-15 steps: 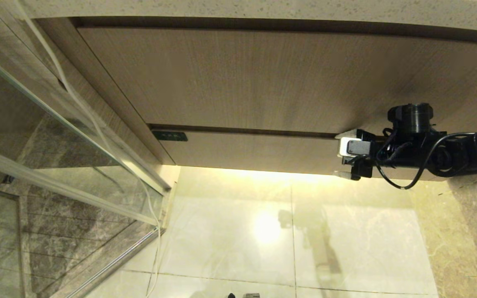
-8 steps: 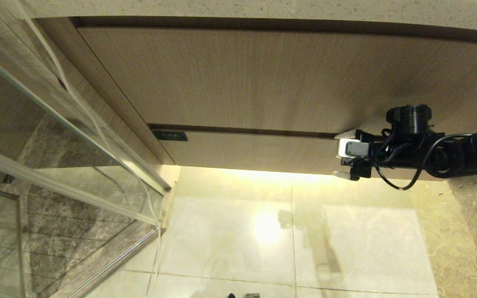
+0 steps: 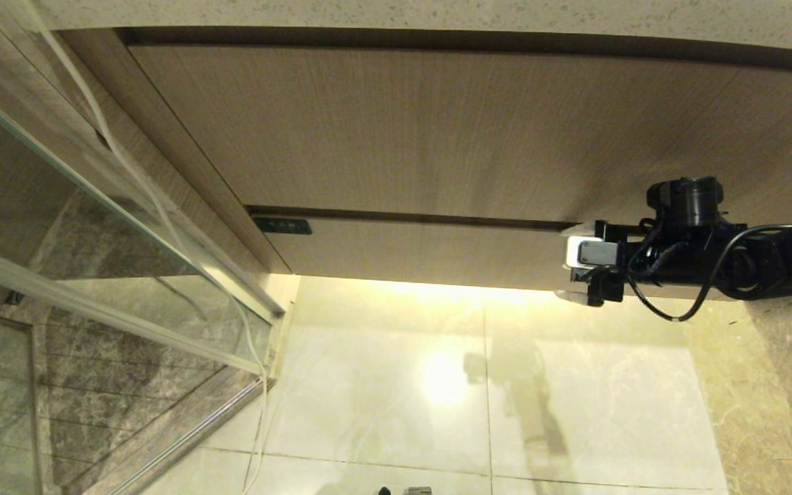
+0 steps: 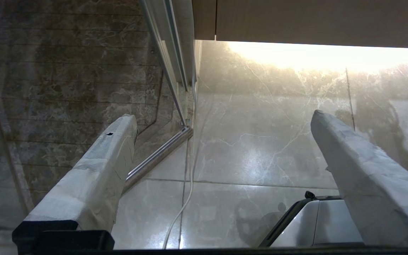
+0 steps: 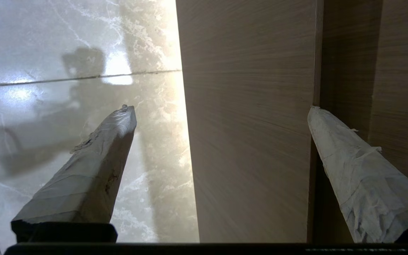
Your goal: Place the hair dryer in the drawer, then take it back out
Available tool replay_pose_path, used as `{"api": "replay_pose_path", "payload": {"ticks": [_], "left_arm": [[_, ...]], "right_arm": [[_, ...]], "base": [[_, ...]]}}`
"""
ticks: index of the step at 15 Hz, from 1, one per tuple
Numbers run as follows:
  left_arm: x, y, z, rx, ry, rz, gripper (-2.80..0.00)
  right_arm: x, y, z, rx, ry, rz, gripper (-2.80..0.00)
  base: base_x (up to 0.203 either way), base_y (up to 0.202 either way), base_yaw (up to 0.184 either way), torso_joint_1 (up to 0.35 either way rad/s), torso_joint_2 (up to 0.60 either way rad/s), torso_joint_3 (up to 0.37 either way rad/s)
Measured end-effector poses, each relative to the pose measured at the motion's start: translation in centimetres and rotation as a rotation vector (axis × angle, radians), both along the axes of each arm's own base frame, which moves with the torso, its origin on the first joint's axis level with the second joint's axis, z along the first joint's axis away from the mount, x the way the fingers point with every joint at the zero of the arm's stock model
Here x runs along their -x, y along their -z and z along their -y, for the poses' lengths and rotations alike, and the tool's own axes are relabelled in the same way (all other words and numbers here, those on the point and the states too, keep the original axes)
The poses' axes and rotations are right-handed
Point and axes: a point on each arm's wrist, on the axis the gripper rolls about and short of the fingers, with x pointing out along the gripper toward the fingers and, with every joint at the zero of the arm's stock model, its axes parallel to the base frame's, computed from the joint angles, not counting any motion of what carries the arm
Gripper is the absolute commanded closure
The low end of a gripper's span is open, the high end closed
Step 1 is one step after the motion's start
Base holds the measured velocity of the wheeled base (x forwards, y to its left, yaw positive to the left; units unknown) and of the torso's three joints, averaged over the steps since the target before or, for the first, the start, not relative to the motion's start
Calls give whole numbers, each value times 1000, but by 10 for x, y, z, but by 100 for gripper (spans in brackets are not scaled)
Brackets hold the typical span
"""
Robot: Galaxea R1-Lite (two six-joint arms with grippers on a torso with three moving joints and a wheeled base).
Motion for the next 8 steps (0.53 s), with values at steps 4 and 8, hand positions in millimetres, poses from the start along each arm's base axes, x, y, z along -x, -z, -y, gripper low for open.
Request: {"api": "replay_pose_path", "payload": {"ticks": [4,8], "left_arm": [[0,0,0,0,0,0,-280],[0,0,0,0,0,0,-280]], "right_arm": [[11,-5,1,14,14,7,-280],[11,-8,-2,58,54,35,-280]], "base": [[0,0,0,0,0,0],[0,0,0,0,0,0]]}}
